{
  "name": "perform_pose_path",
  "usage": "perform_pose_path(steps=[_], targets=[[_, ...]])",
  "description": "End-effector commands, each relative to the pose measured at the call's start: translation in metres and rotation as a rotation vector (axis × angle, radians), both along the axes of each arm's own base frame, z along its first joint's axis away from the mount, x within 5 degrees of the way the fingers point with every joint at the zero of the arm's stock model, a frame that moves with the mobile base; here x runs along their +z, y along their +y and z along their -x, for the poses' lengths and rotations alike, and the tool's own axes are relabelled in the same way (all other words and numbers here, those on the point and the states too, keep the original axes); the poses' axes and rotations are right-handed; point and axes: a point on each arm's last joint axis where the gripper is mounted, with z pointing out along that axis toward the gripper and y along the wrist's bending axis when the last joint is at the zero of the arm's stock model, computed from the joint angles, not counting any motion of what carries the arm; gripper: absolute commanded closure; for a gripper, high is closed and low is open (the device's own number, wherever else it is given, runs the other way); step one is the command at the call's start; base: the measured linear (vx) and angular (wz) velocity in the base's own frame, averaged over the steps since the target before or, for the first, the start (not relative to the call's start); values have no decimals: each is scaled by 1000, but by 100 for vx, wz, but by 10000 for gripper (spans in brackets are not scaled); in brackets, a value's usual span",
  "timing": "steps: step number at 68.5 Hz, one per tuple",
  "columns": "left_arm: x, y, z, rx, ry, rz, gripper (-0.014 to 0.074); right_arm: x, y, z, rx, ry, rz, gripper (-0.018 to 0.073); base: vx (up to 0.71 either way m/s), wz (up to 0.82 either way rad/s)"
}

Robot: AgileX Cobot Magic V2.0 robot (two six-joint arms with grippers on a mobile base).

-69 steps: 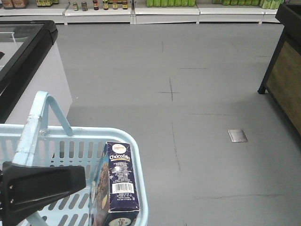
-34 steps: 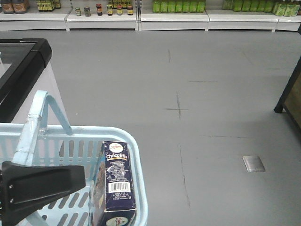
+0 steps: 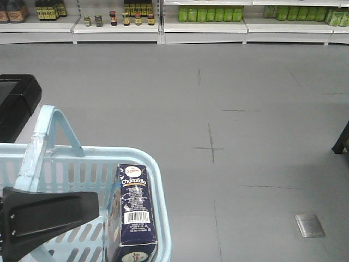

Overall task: Left arm holds basket, right arm returns cookies
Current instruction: 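Hold the basket and turn the base toward the drink shelves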

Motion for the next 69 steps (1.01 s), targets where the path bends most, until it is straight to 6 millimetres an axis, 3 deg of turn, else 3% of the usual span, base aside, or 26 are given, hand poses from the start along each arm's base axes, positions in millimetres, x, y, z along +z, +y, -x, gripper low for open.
perform_pose_path(steps=[1, 69], targets=[[16, 0, 1, 22, -33, 84, 603, 7, 0, 1, -7, -81, 19, 567, 47, -5], [16, 0, 0, 22, -32, 84, 603, 7, 0, 1, -7, -80, 18, 567, 47, 1]])
